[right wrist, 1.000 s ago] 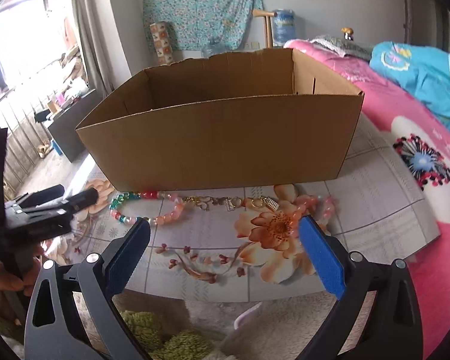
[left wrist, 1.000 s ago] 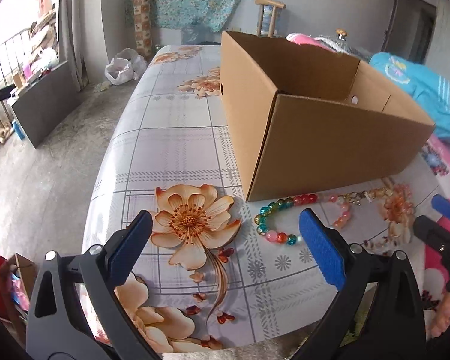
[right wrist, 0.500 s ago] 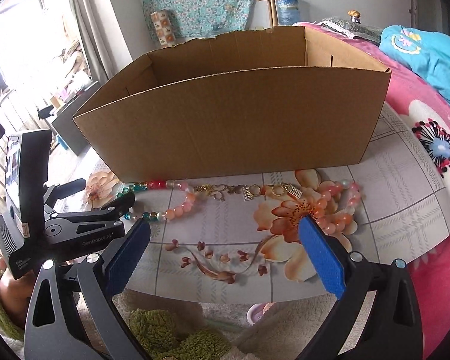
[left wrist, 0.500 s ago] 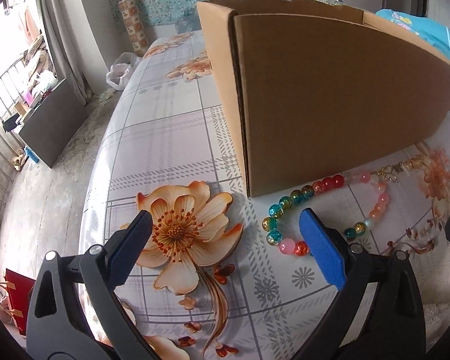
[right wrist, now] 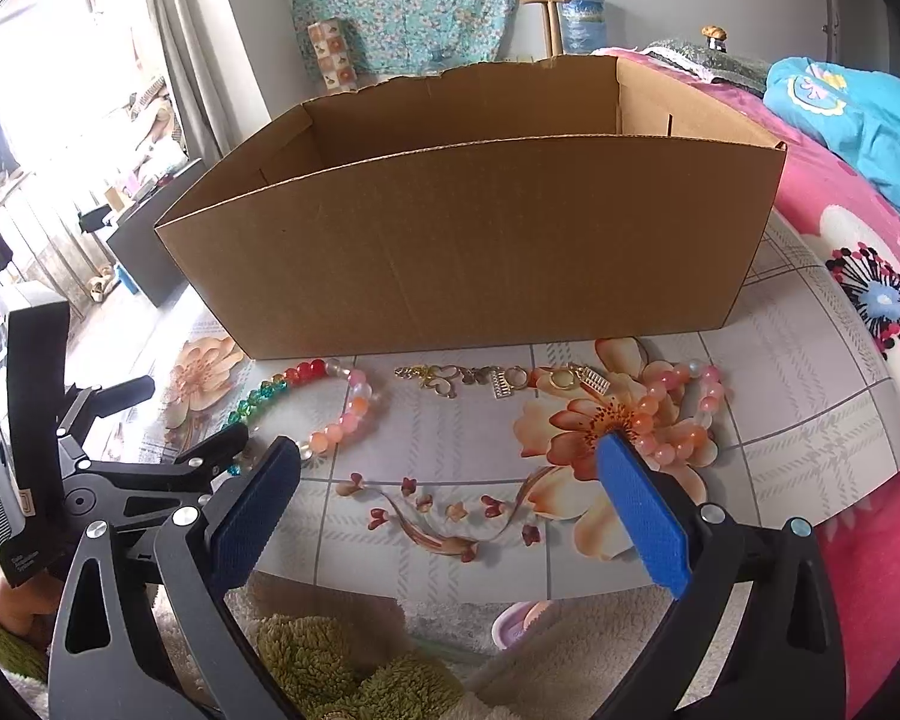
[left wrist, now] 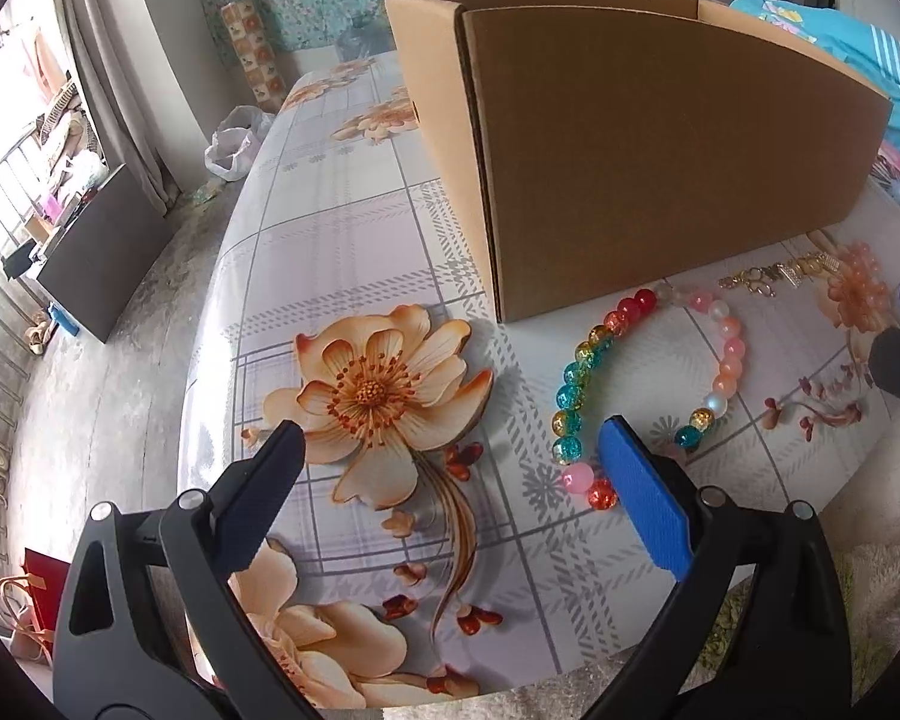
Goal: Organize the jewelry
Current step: 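Move the right gripper back toward the multicoloured bead bracelet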
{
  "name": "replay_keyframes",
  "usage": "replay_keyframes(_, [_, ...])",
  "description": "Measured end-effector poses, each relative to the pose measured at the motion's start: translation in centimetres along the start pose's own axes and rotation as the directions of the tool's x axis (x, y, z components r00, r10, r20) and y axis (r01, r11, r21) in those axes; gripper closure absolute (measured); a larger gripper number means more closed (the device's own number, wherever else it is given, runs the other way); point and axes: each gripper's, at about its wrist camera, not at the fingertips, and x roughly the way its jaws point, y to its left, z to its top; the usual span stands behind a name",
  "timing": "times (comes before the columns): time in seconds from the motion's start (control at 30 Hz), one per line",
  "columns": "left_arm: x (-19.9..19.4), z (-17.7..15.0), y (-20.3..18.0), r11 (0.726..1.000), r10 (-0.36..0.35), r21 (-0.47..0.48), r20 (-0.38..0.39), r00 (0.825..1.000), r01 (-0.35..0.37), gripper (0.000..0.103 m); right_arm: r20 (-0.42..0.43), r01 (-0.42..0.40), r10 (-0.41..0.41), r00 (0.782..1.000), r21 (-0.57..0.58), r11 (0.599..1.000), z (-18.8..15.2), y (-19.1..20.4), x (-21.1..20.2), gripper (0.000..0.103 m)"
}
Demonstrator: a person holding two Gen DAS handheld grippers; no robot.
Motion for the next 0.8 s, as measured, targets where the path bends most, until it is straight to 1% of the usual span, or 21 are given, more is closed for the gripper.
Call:
replay_keyframes(0.1, [-0.4,-0.7,0.7,1.000,-0.015,-0.011,-0.005,1.000,0.015,0.008,-0.002,-0.002,0.002,1.000,-0.004,1.000,-0.1,0.2,0.0,0.007])
replay_keyframes(0.23, [-0.4,-1.2,1.9,0.996,-0.060,-0.067,-0.022,0.998,0.058,0.008,-0.005,-0.008,0.008,1.000,-0.013,1.000,0.0,0.4,0.0,0.007])
replay_keyframes(0.3, [-0.3,-1.3,2.1,0.994,-0.069,-0.083,-0.027,0.997,0.067,0.008,-0.005,-0.008,0.008,1.000,-0.020,1.000,0.0,0.6,0.0,0.007])
replay_keyframes(0.5, [-0.5,-1.3,2.0,0.996,-0.052,-0.069,-0.019,0.998,0.050,0.008,-0.009,-0.009,0.009,1.000,-0.021,1.000,0.0,0.6,0.2,0.007])
replay_keyframes(0.8, [-0.2,-1.2,2.2,0.995,-0.069,-0.077,-0.029,0.997,0.066,0.007,-0.025,-0.014,0.013,1.000,-0.015,1.000,0.2,0.4,0.8,0.007])
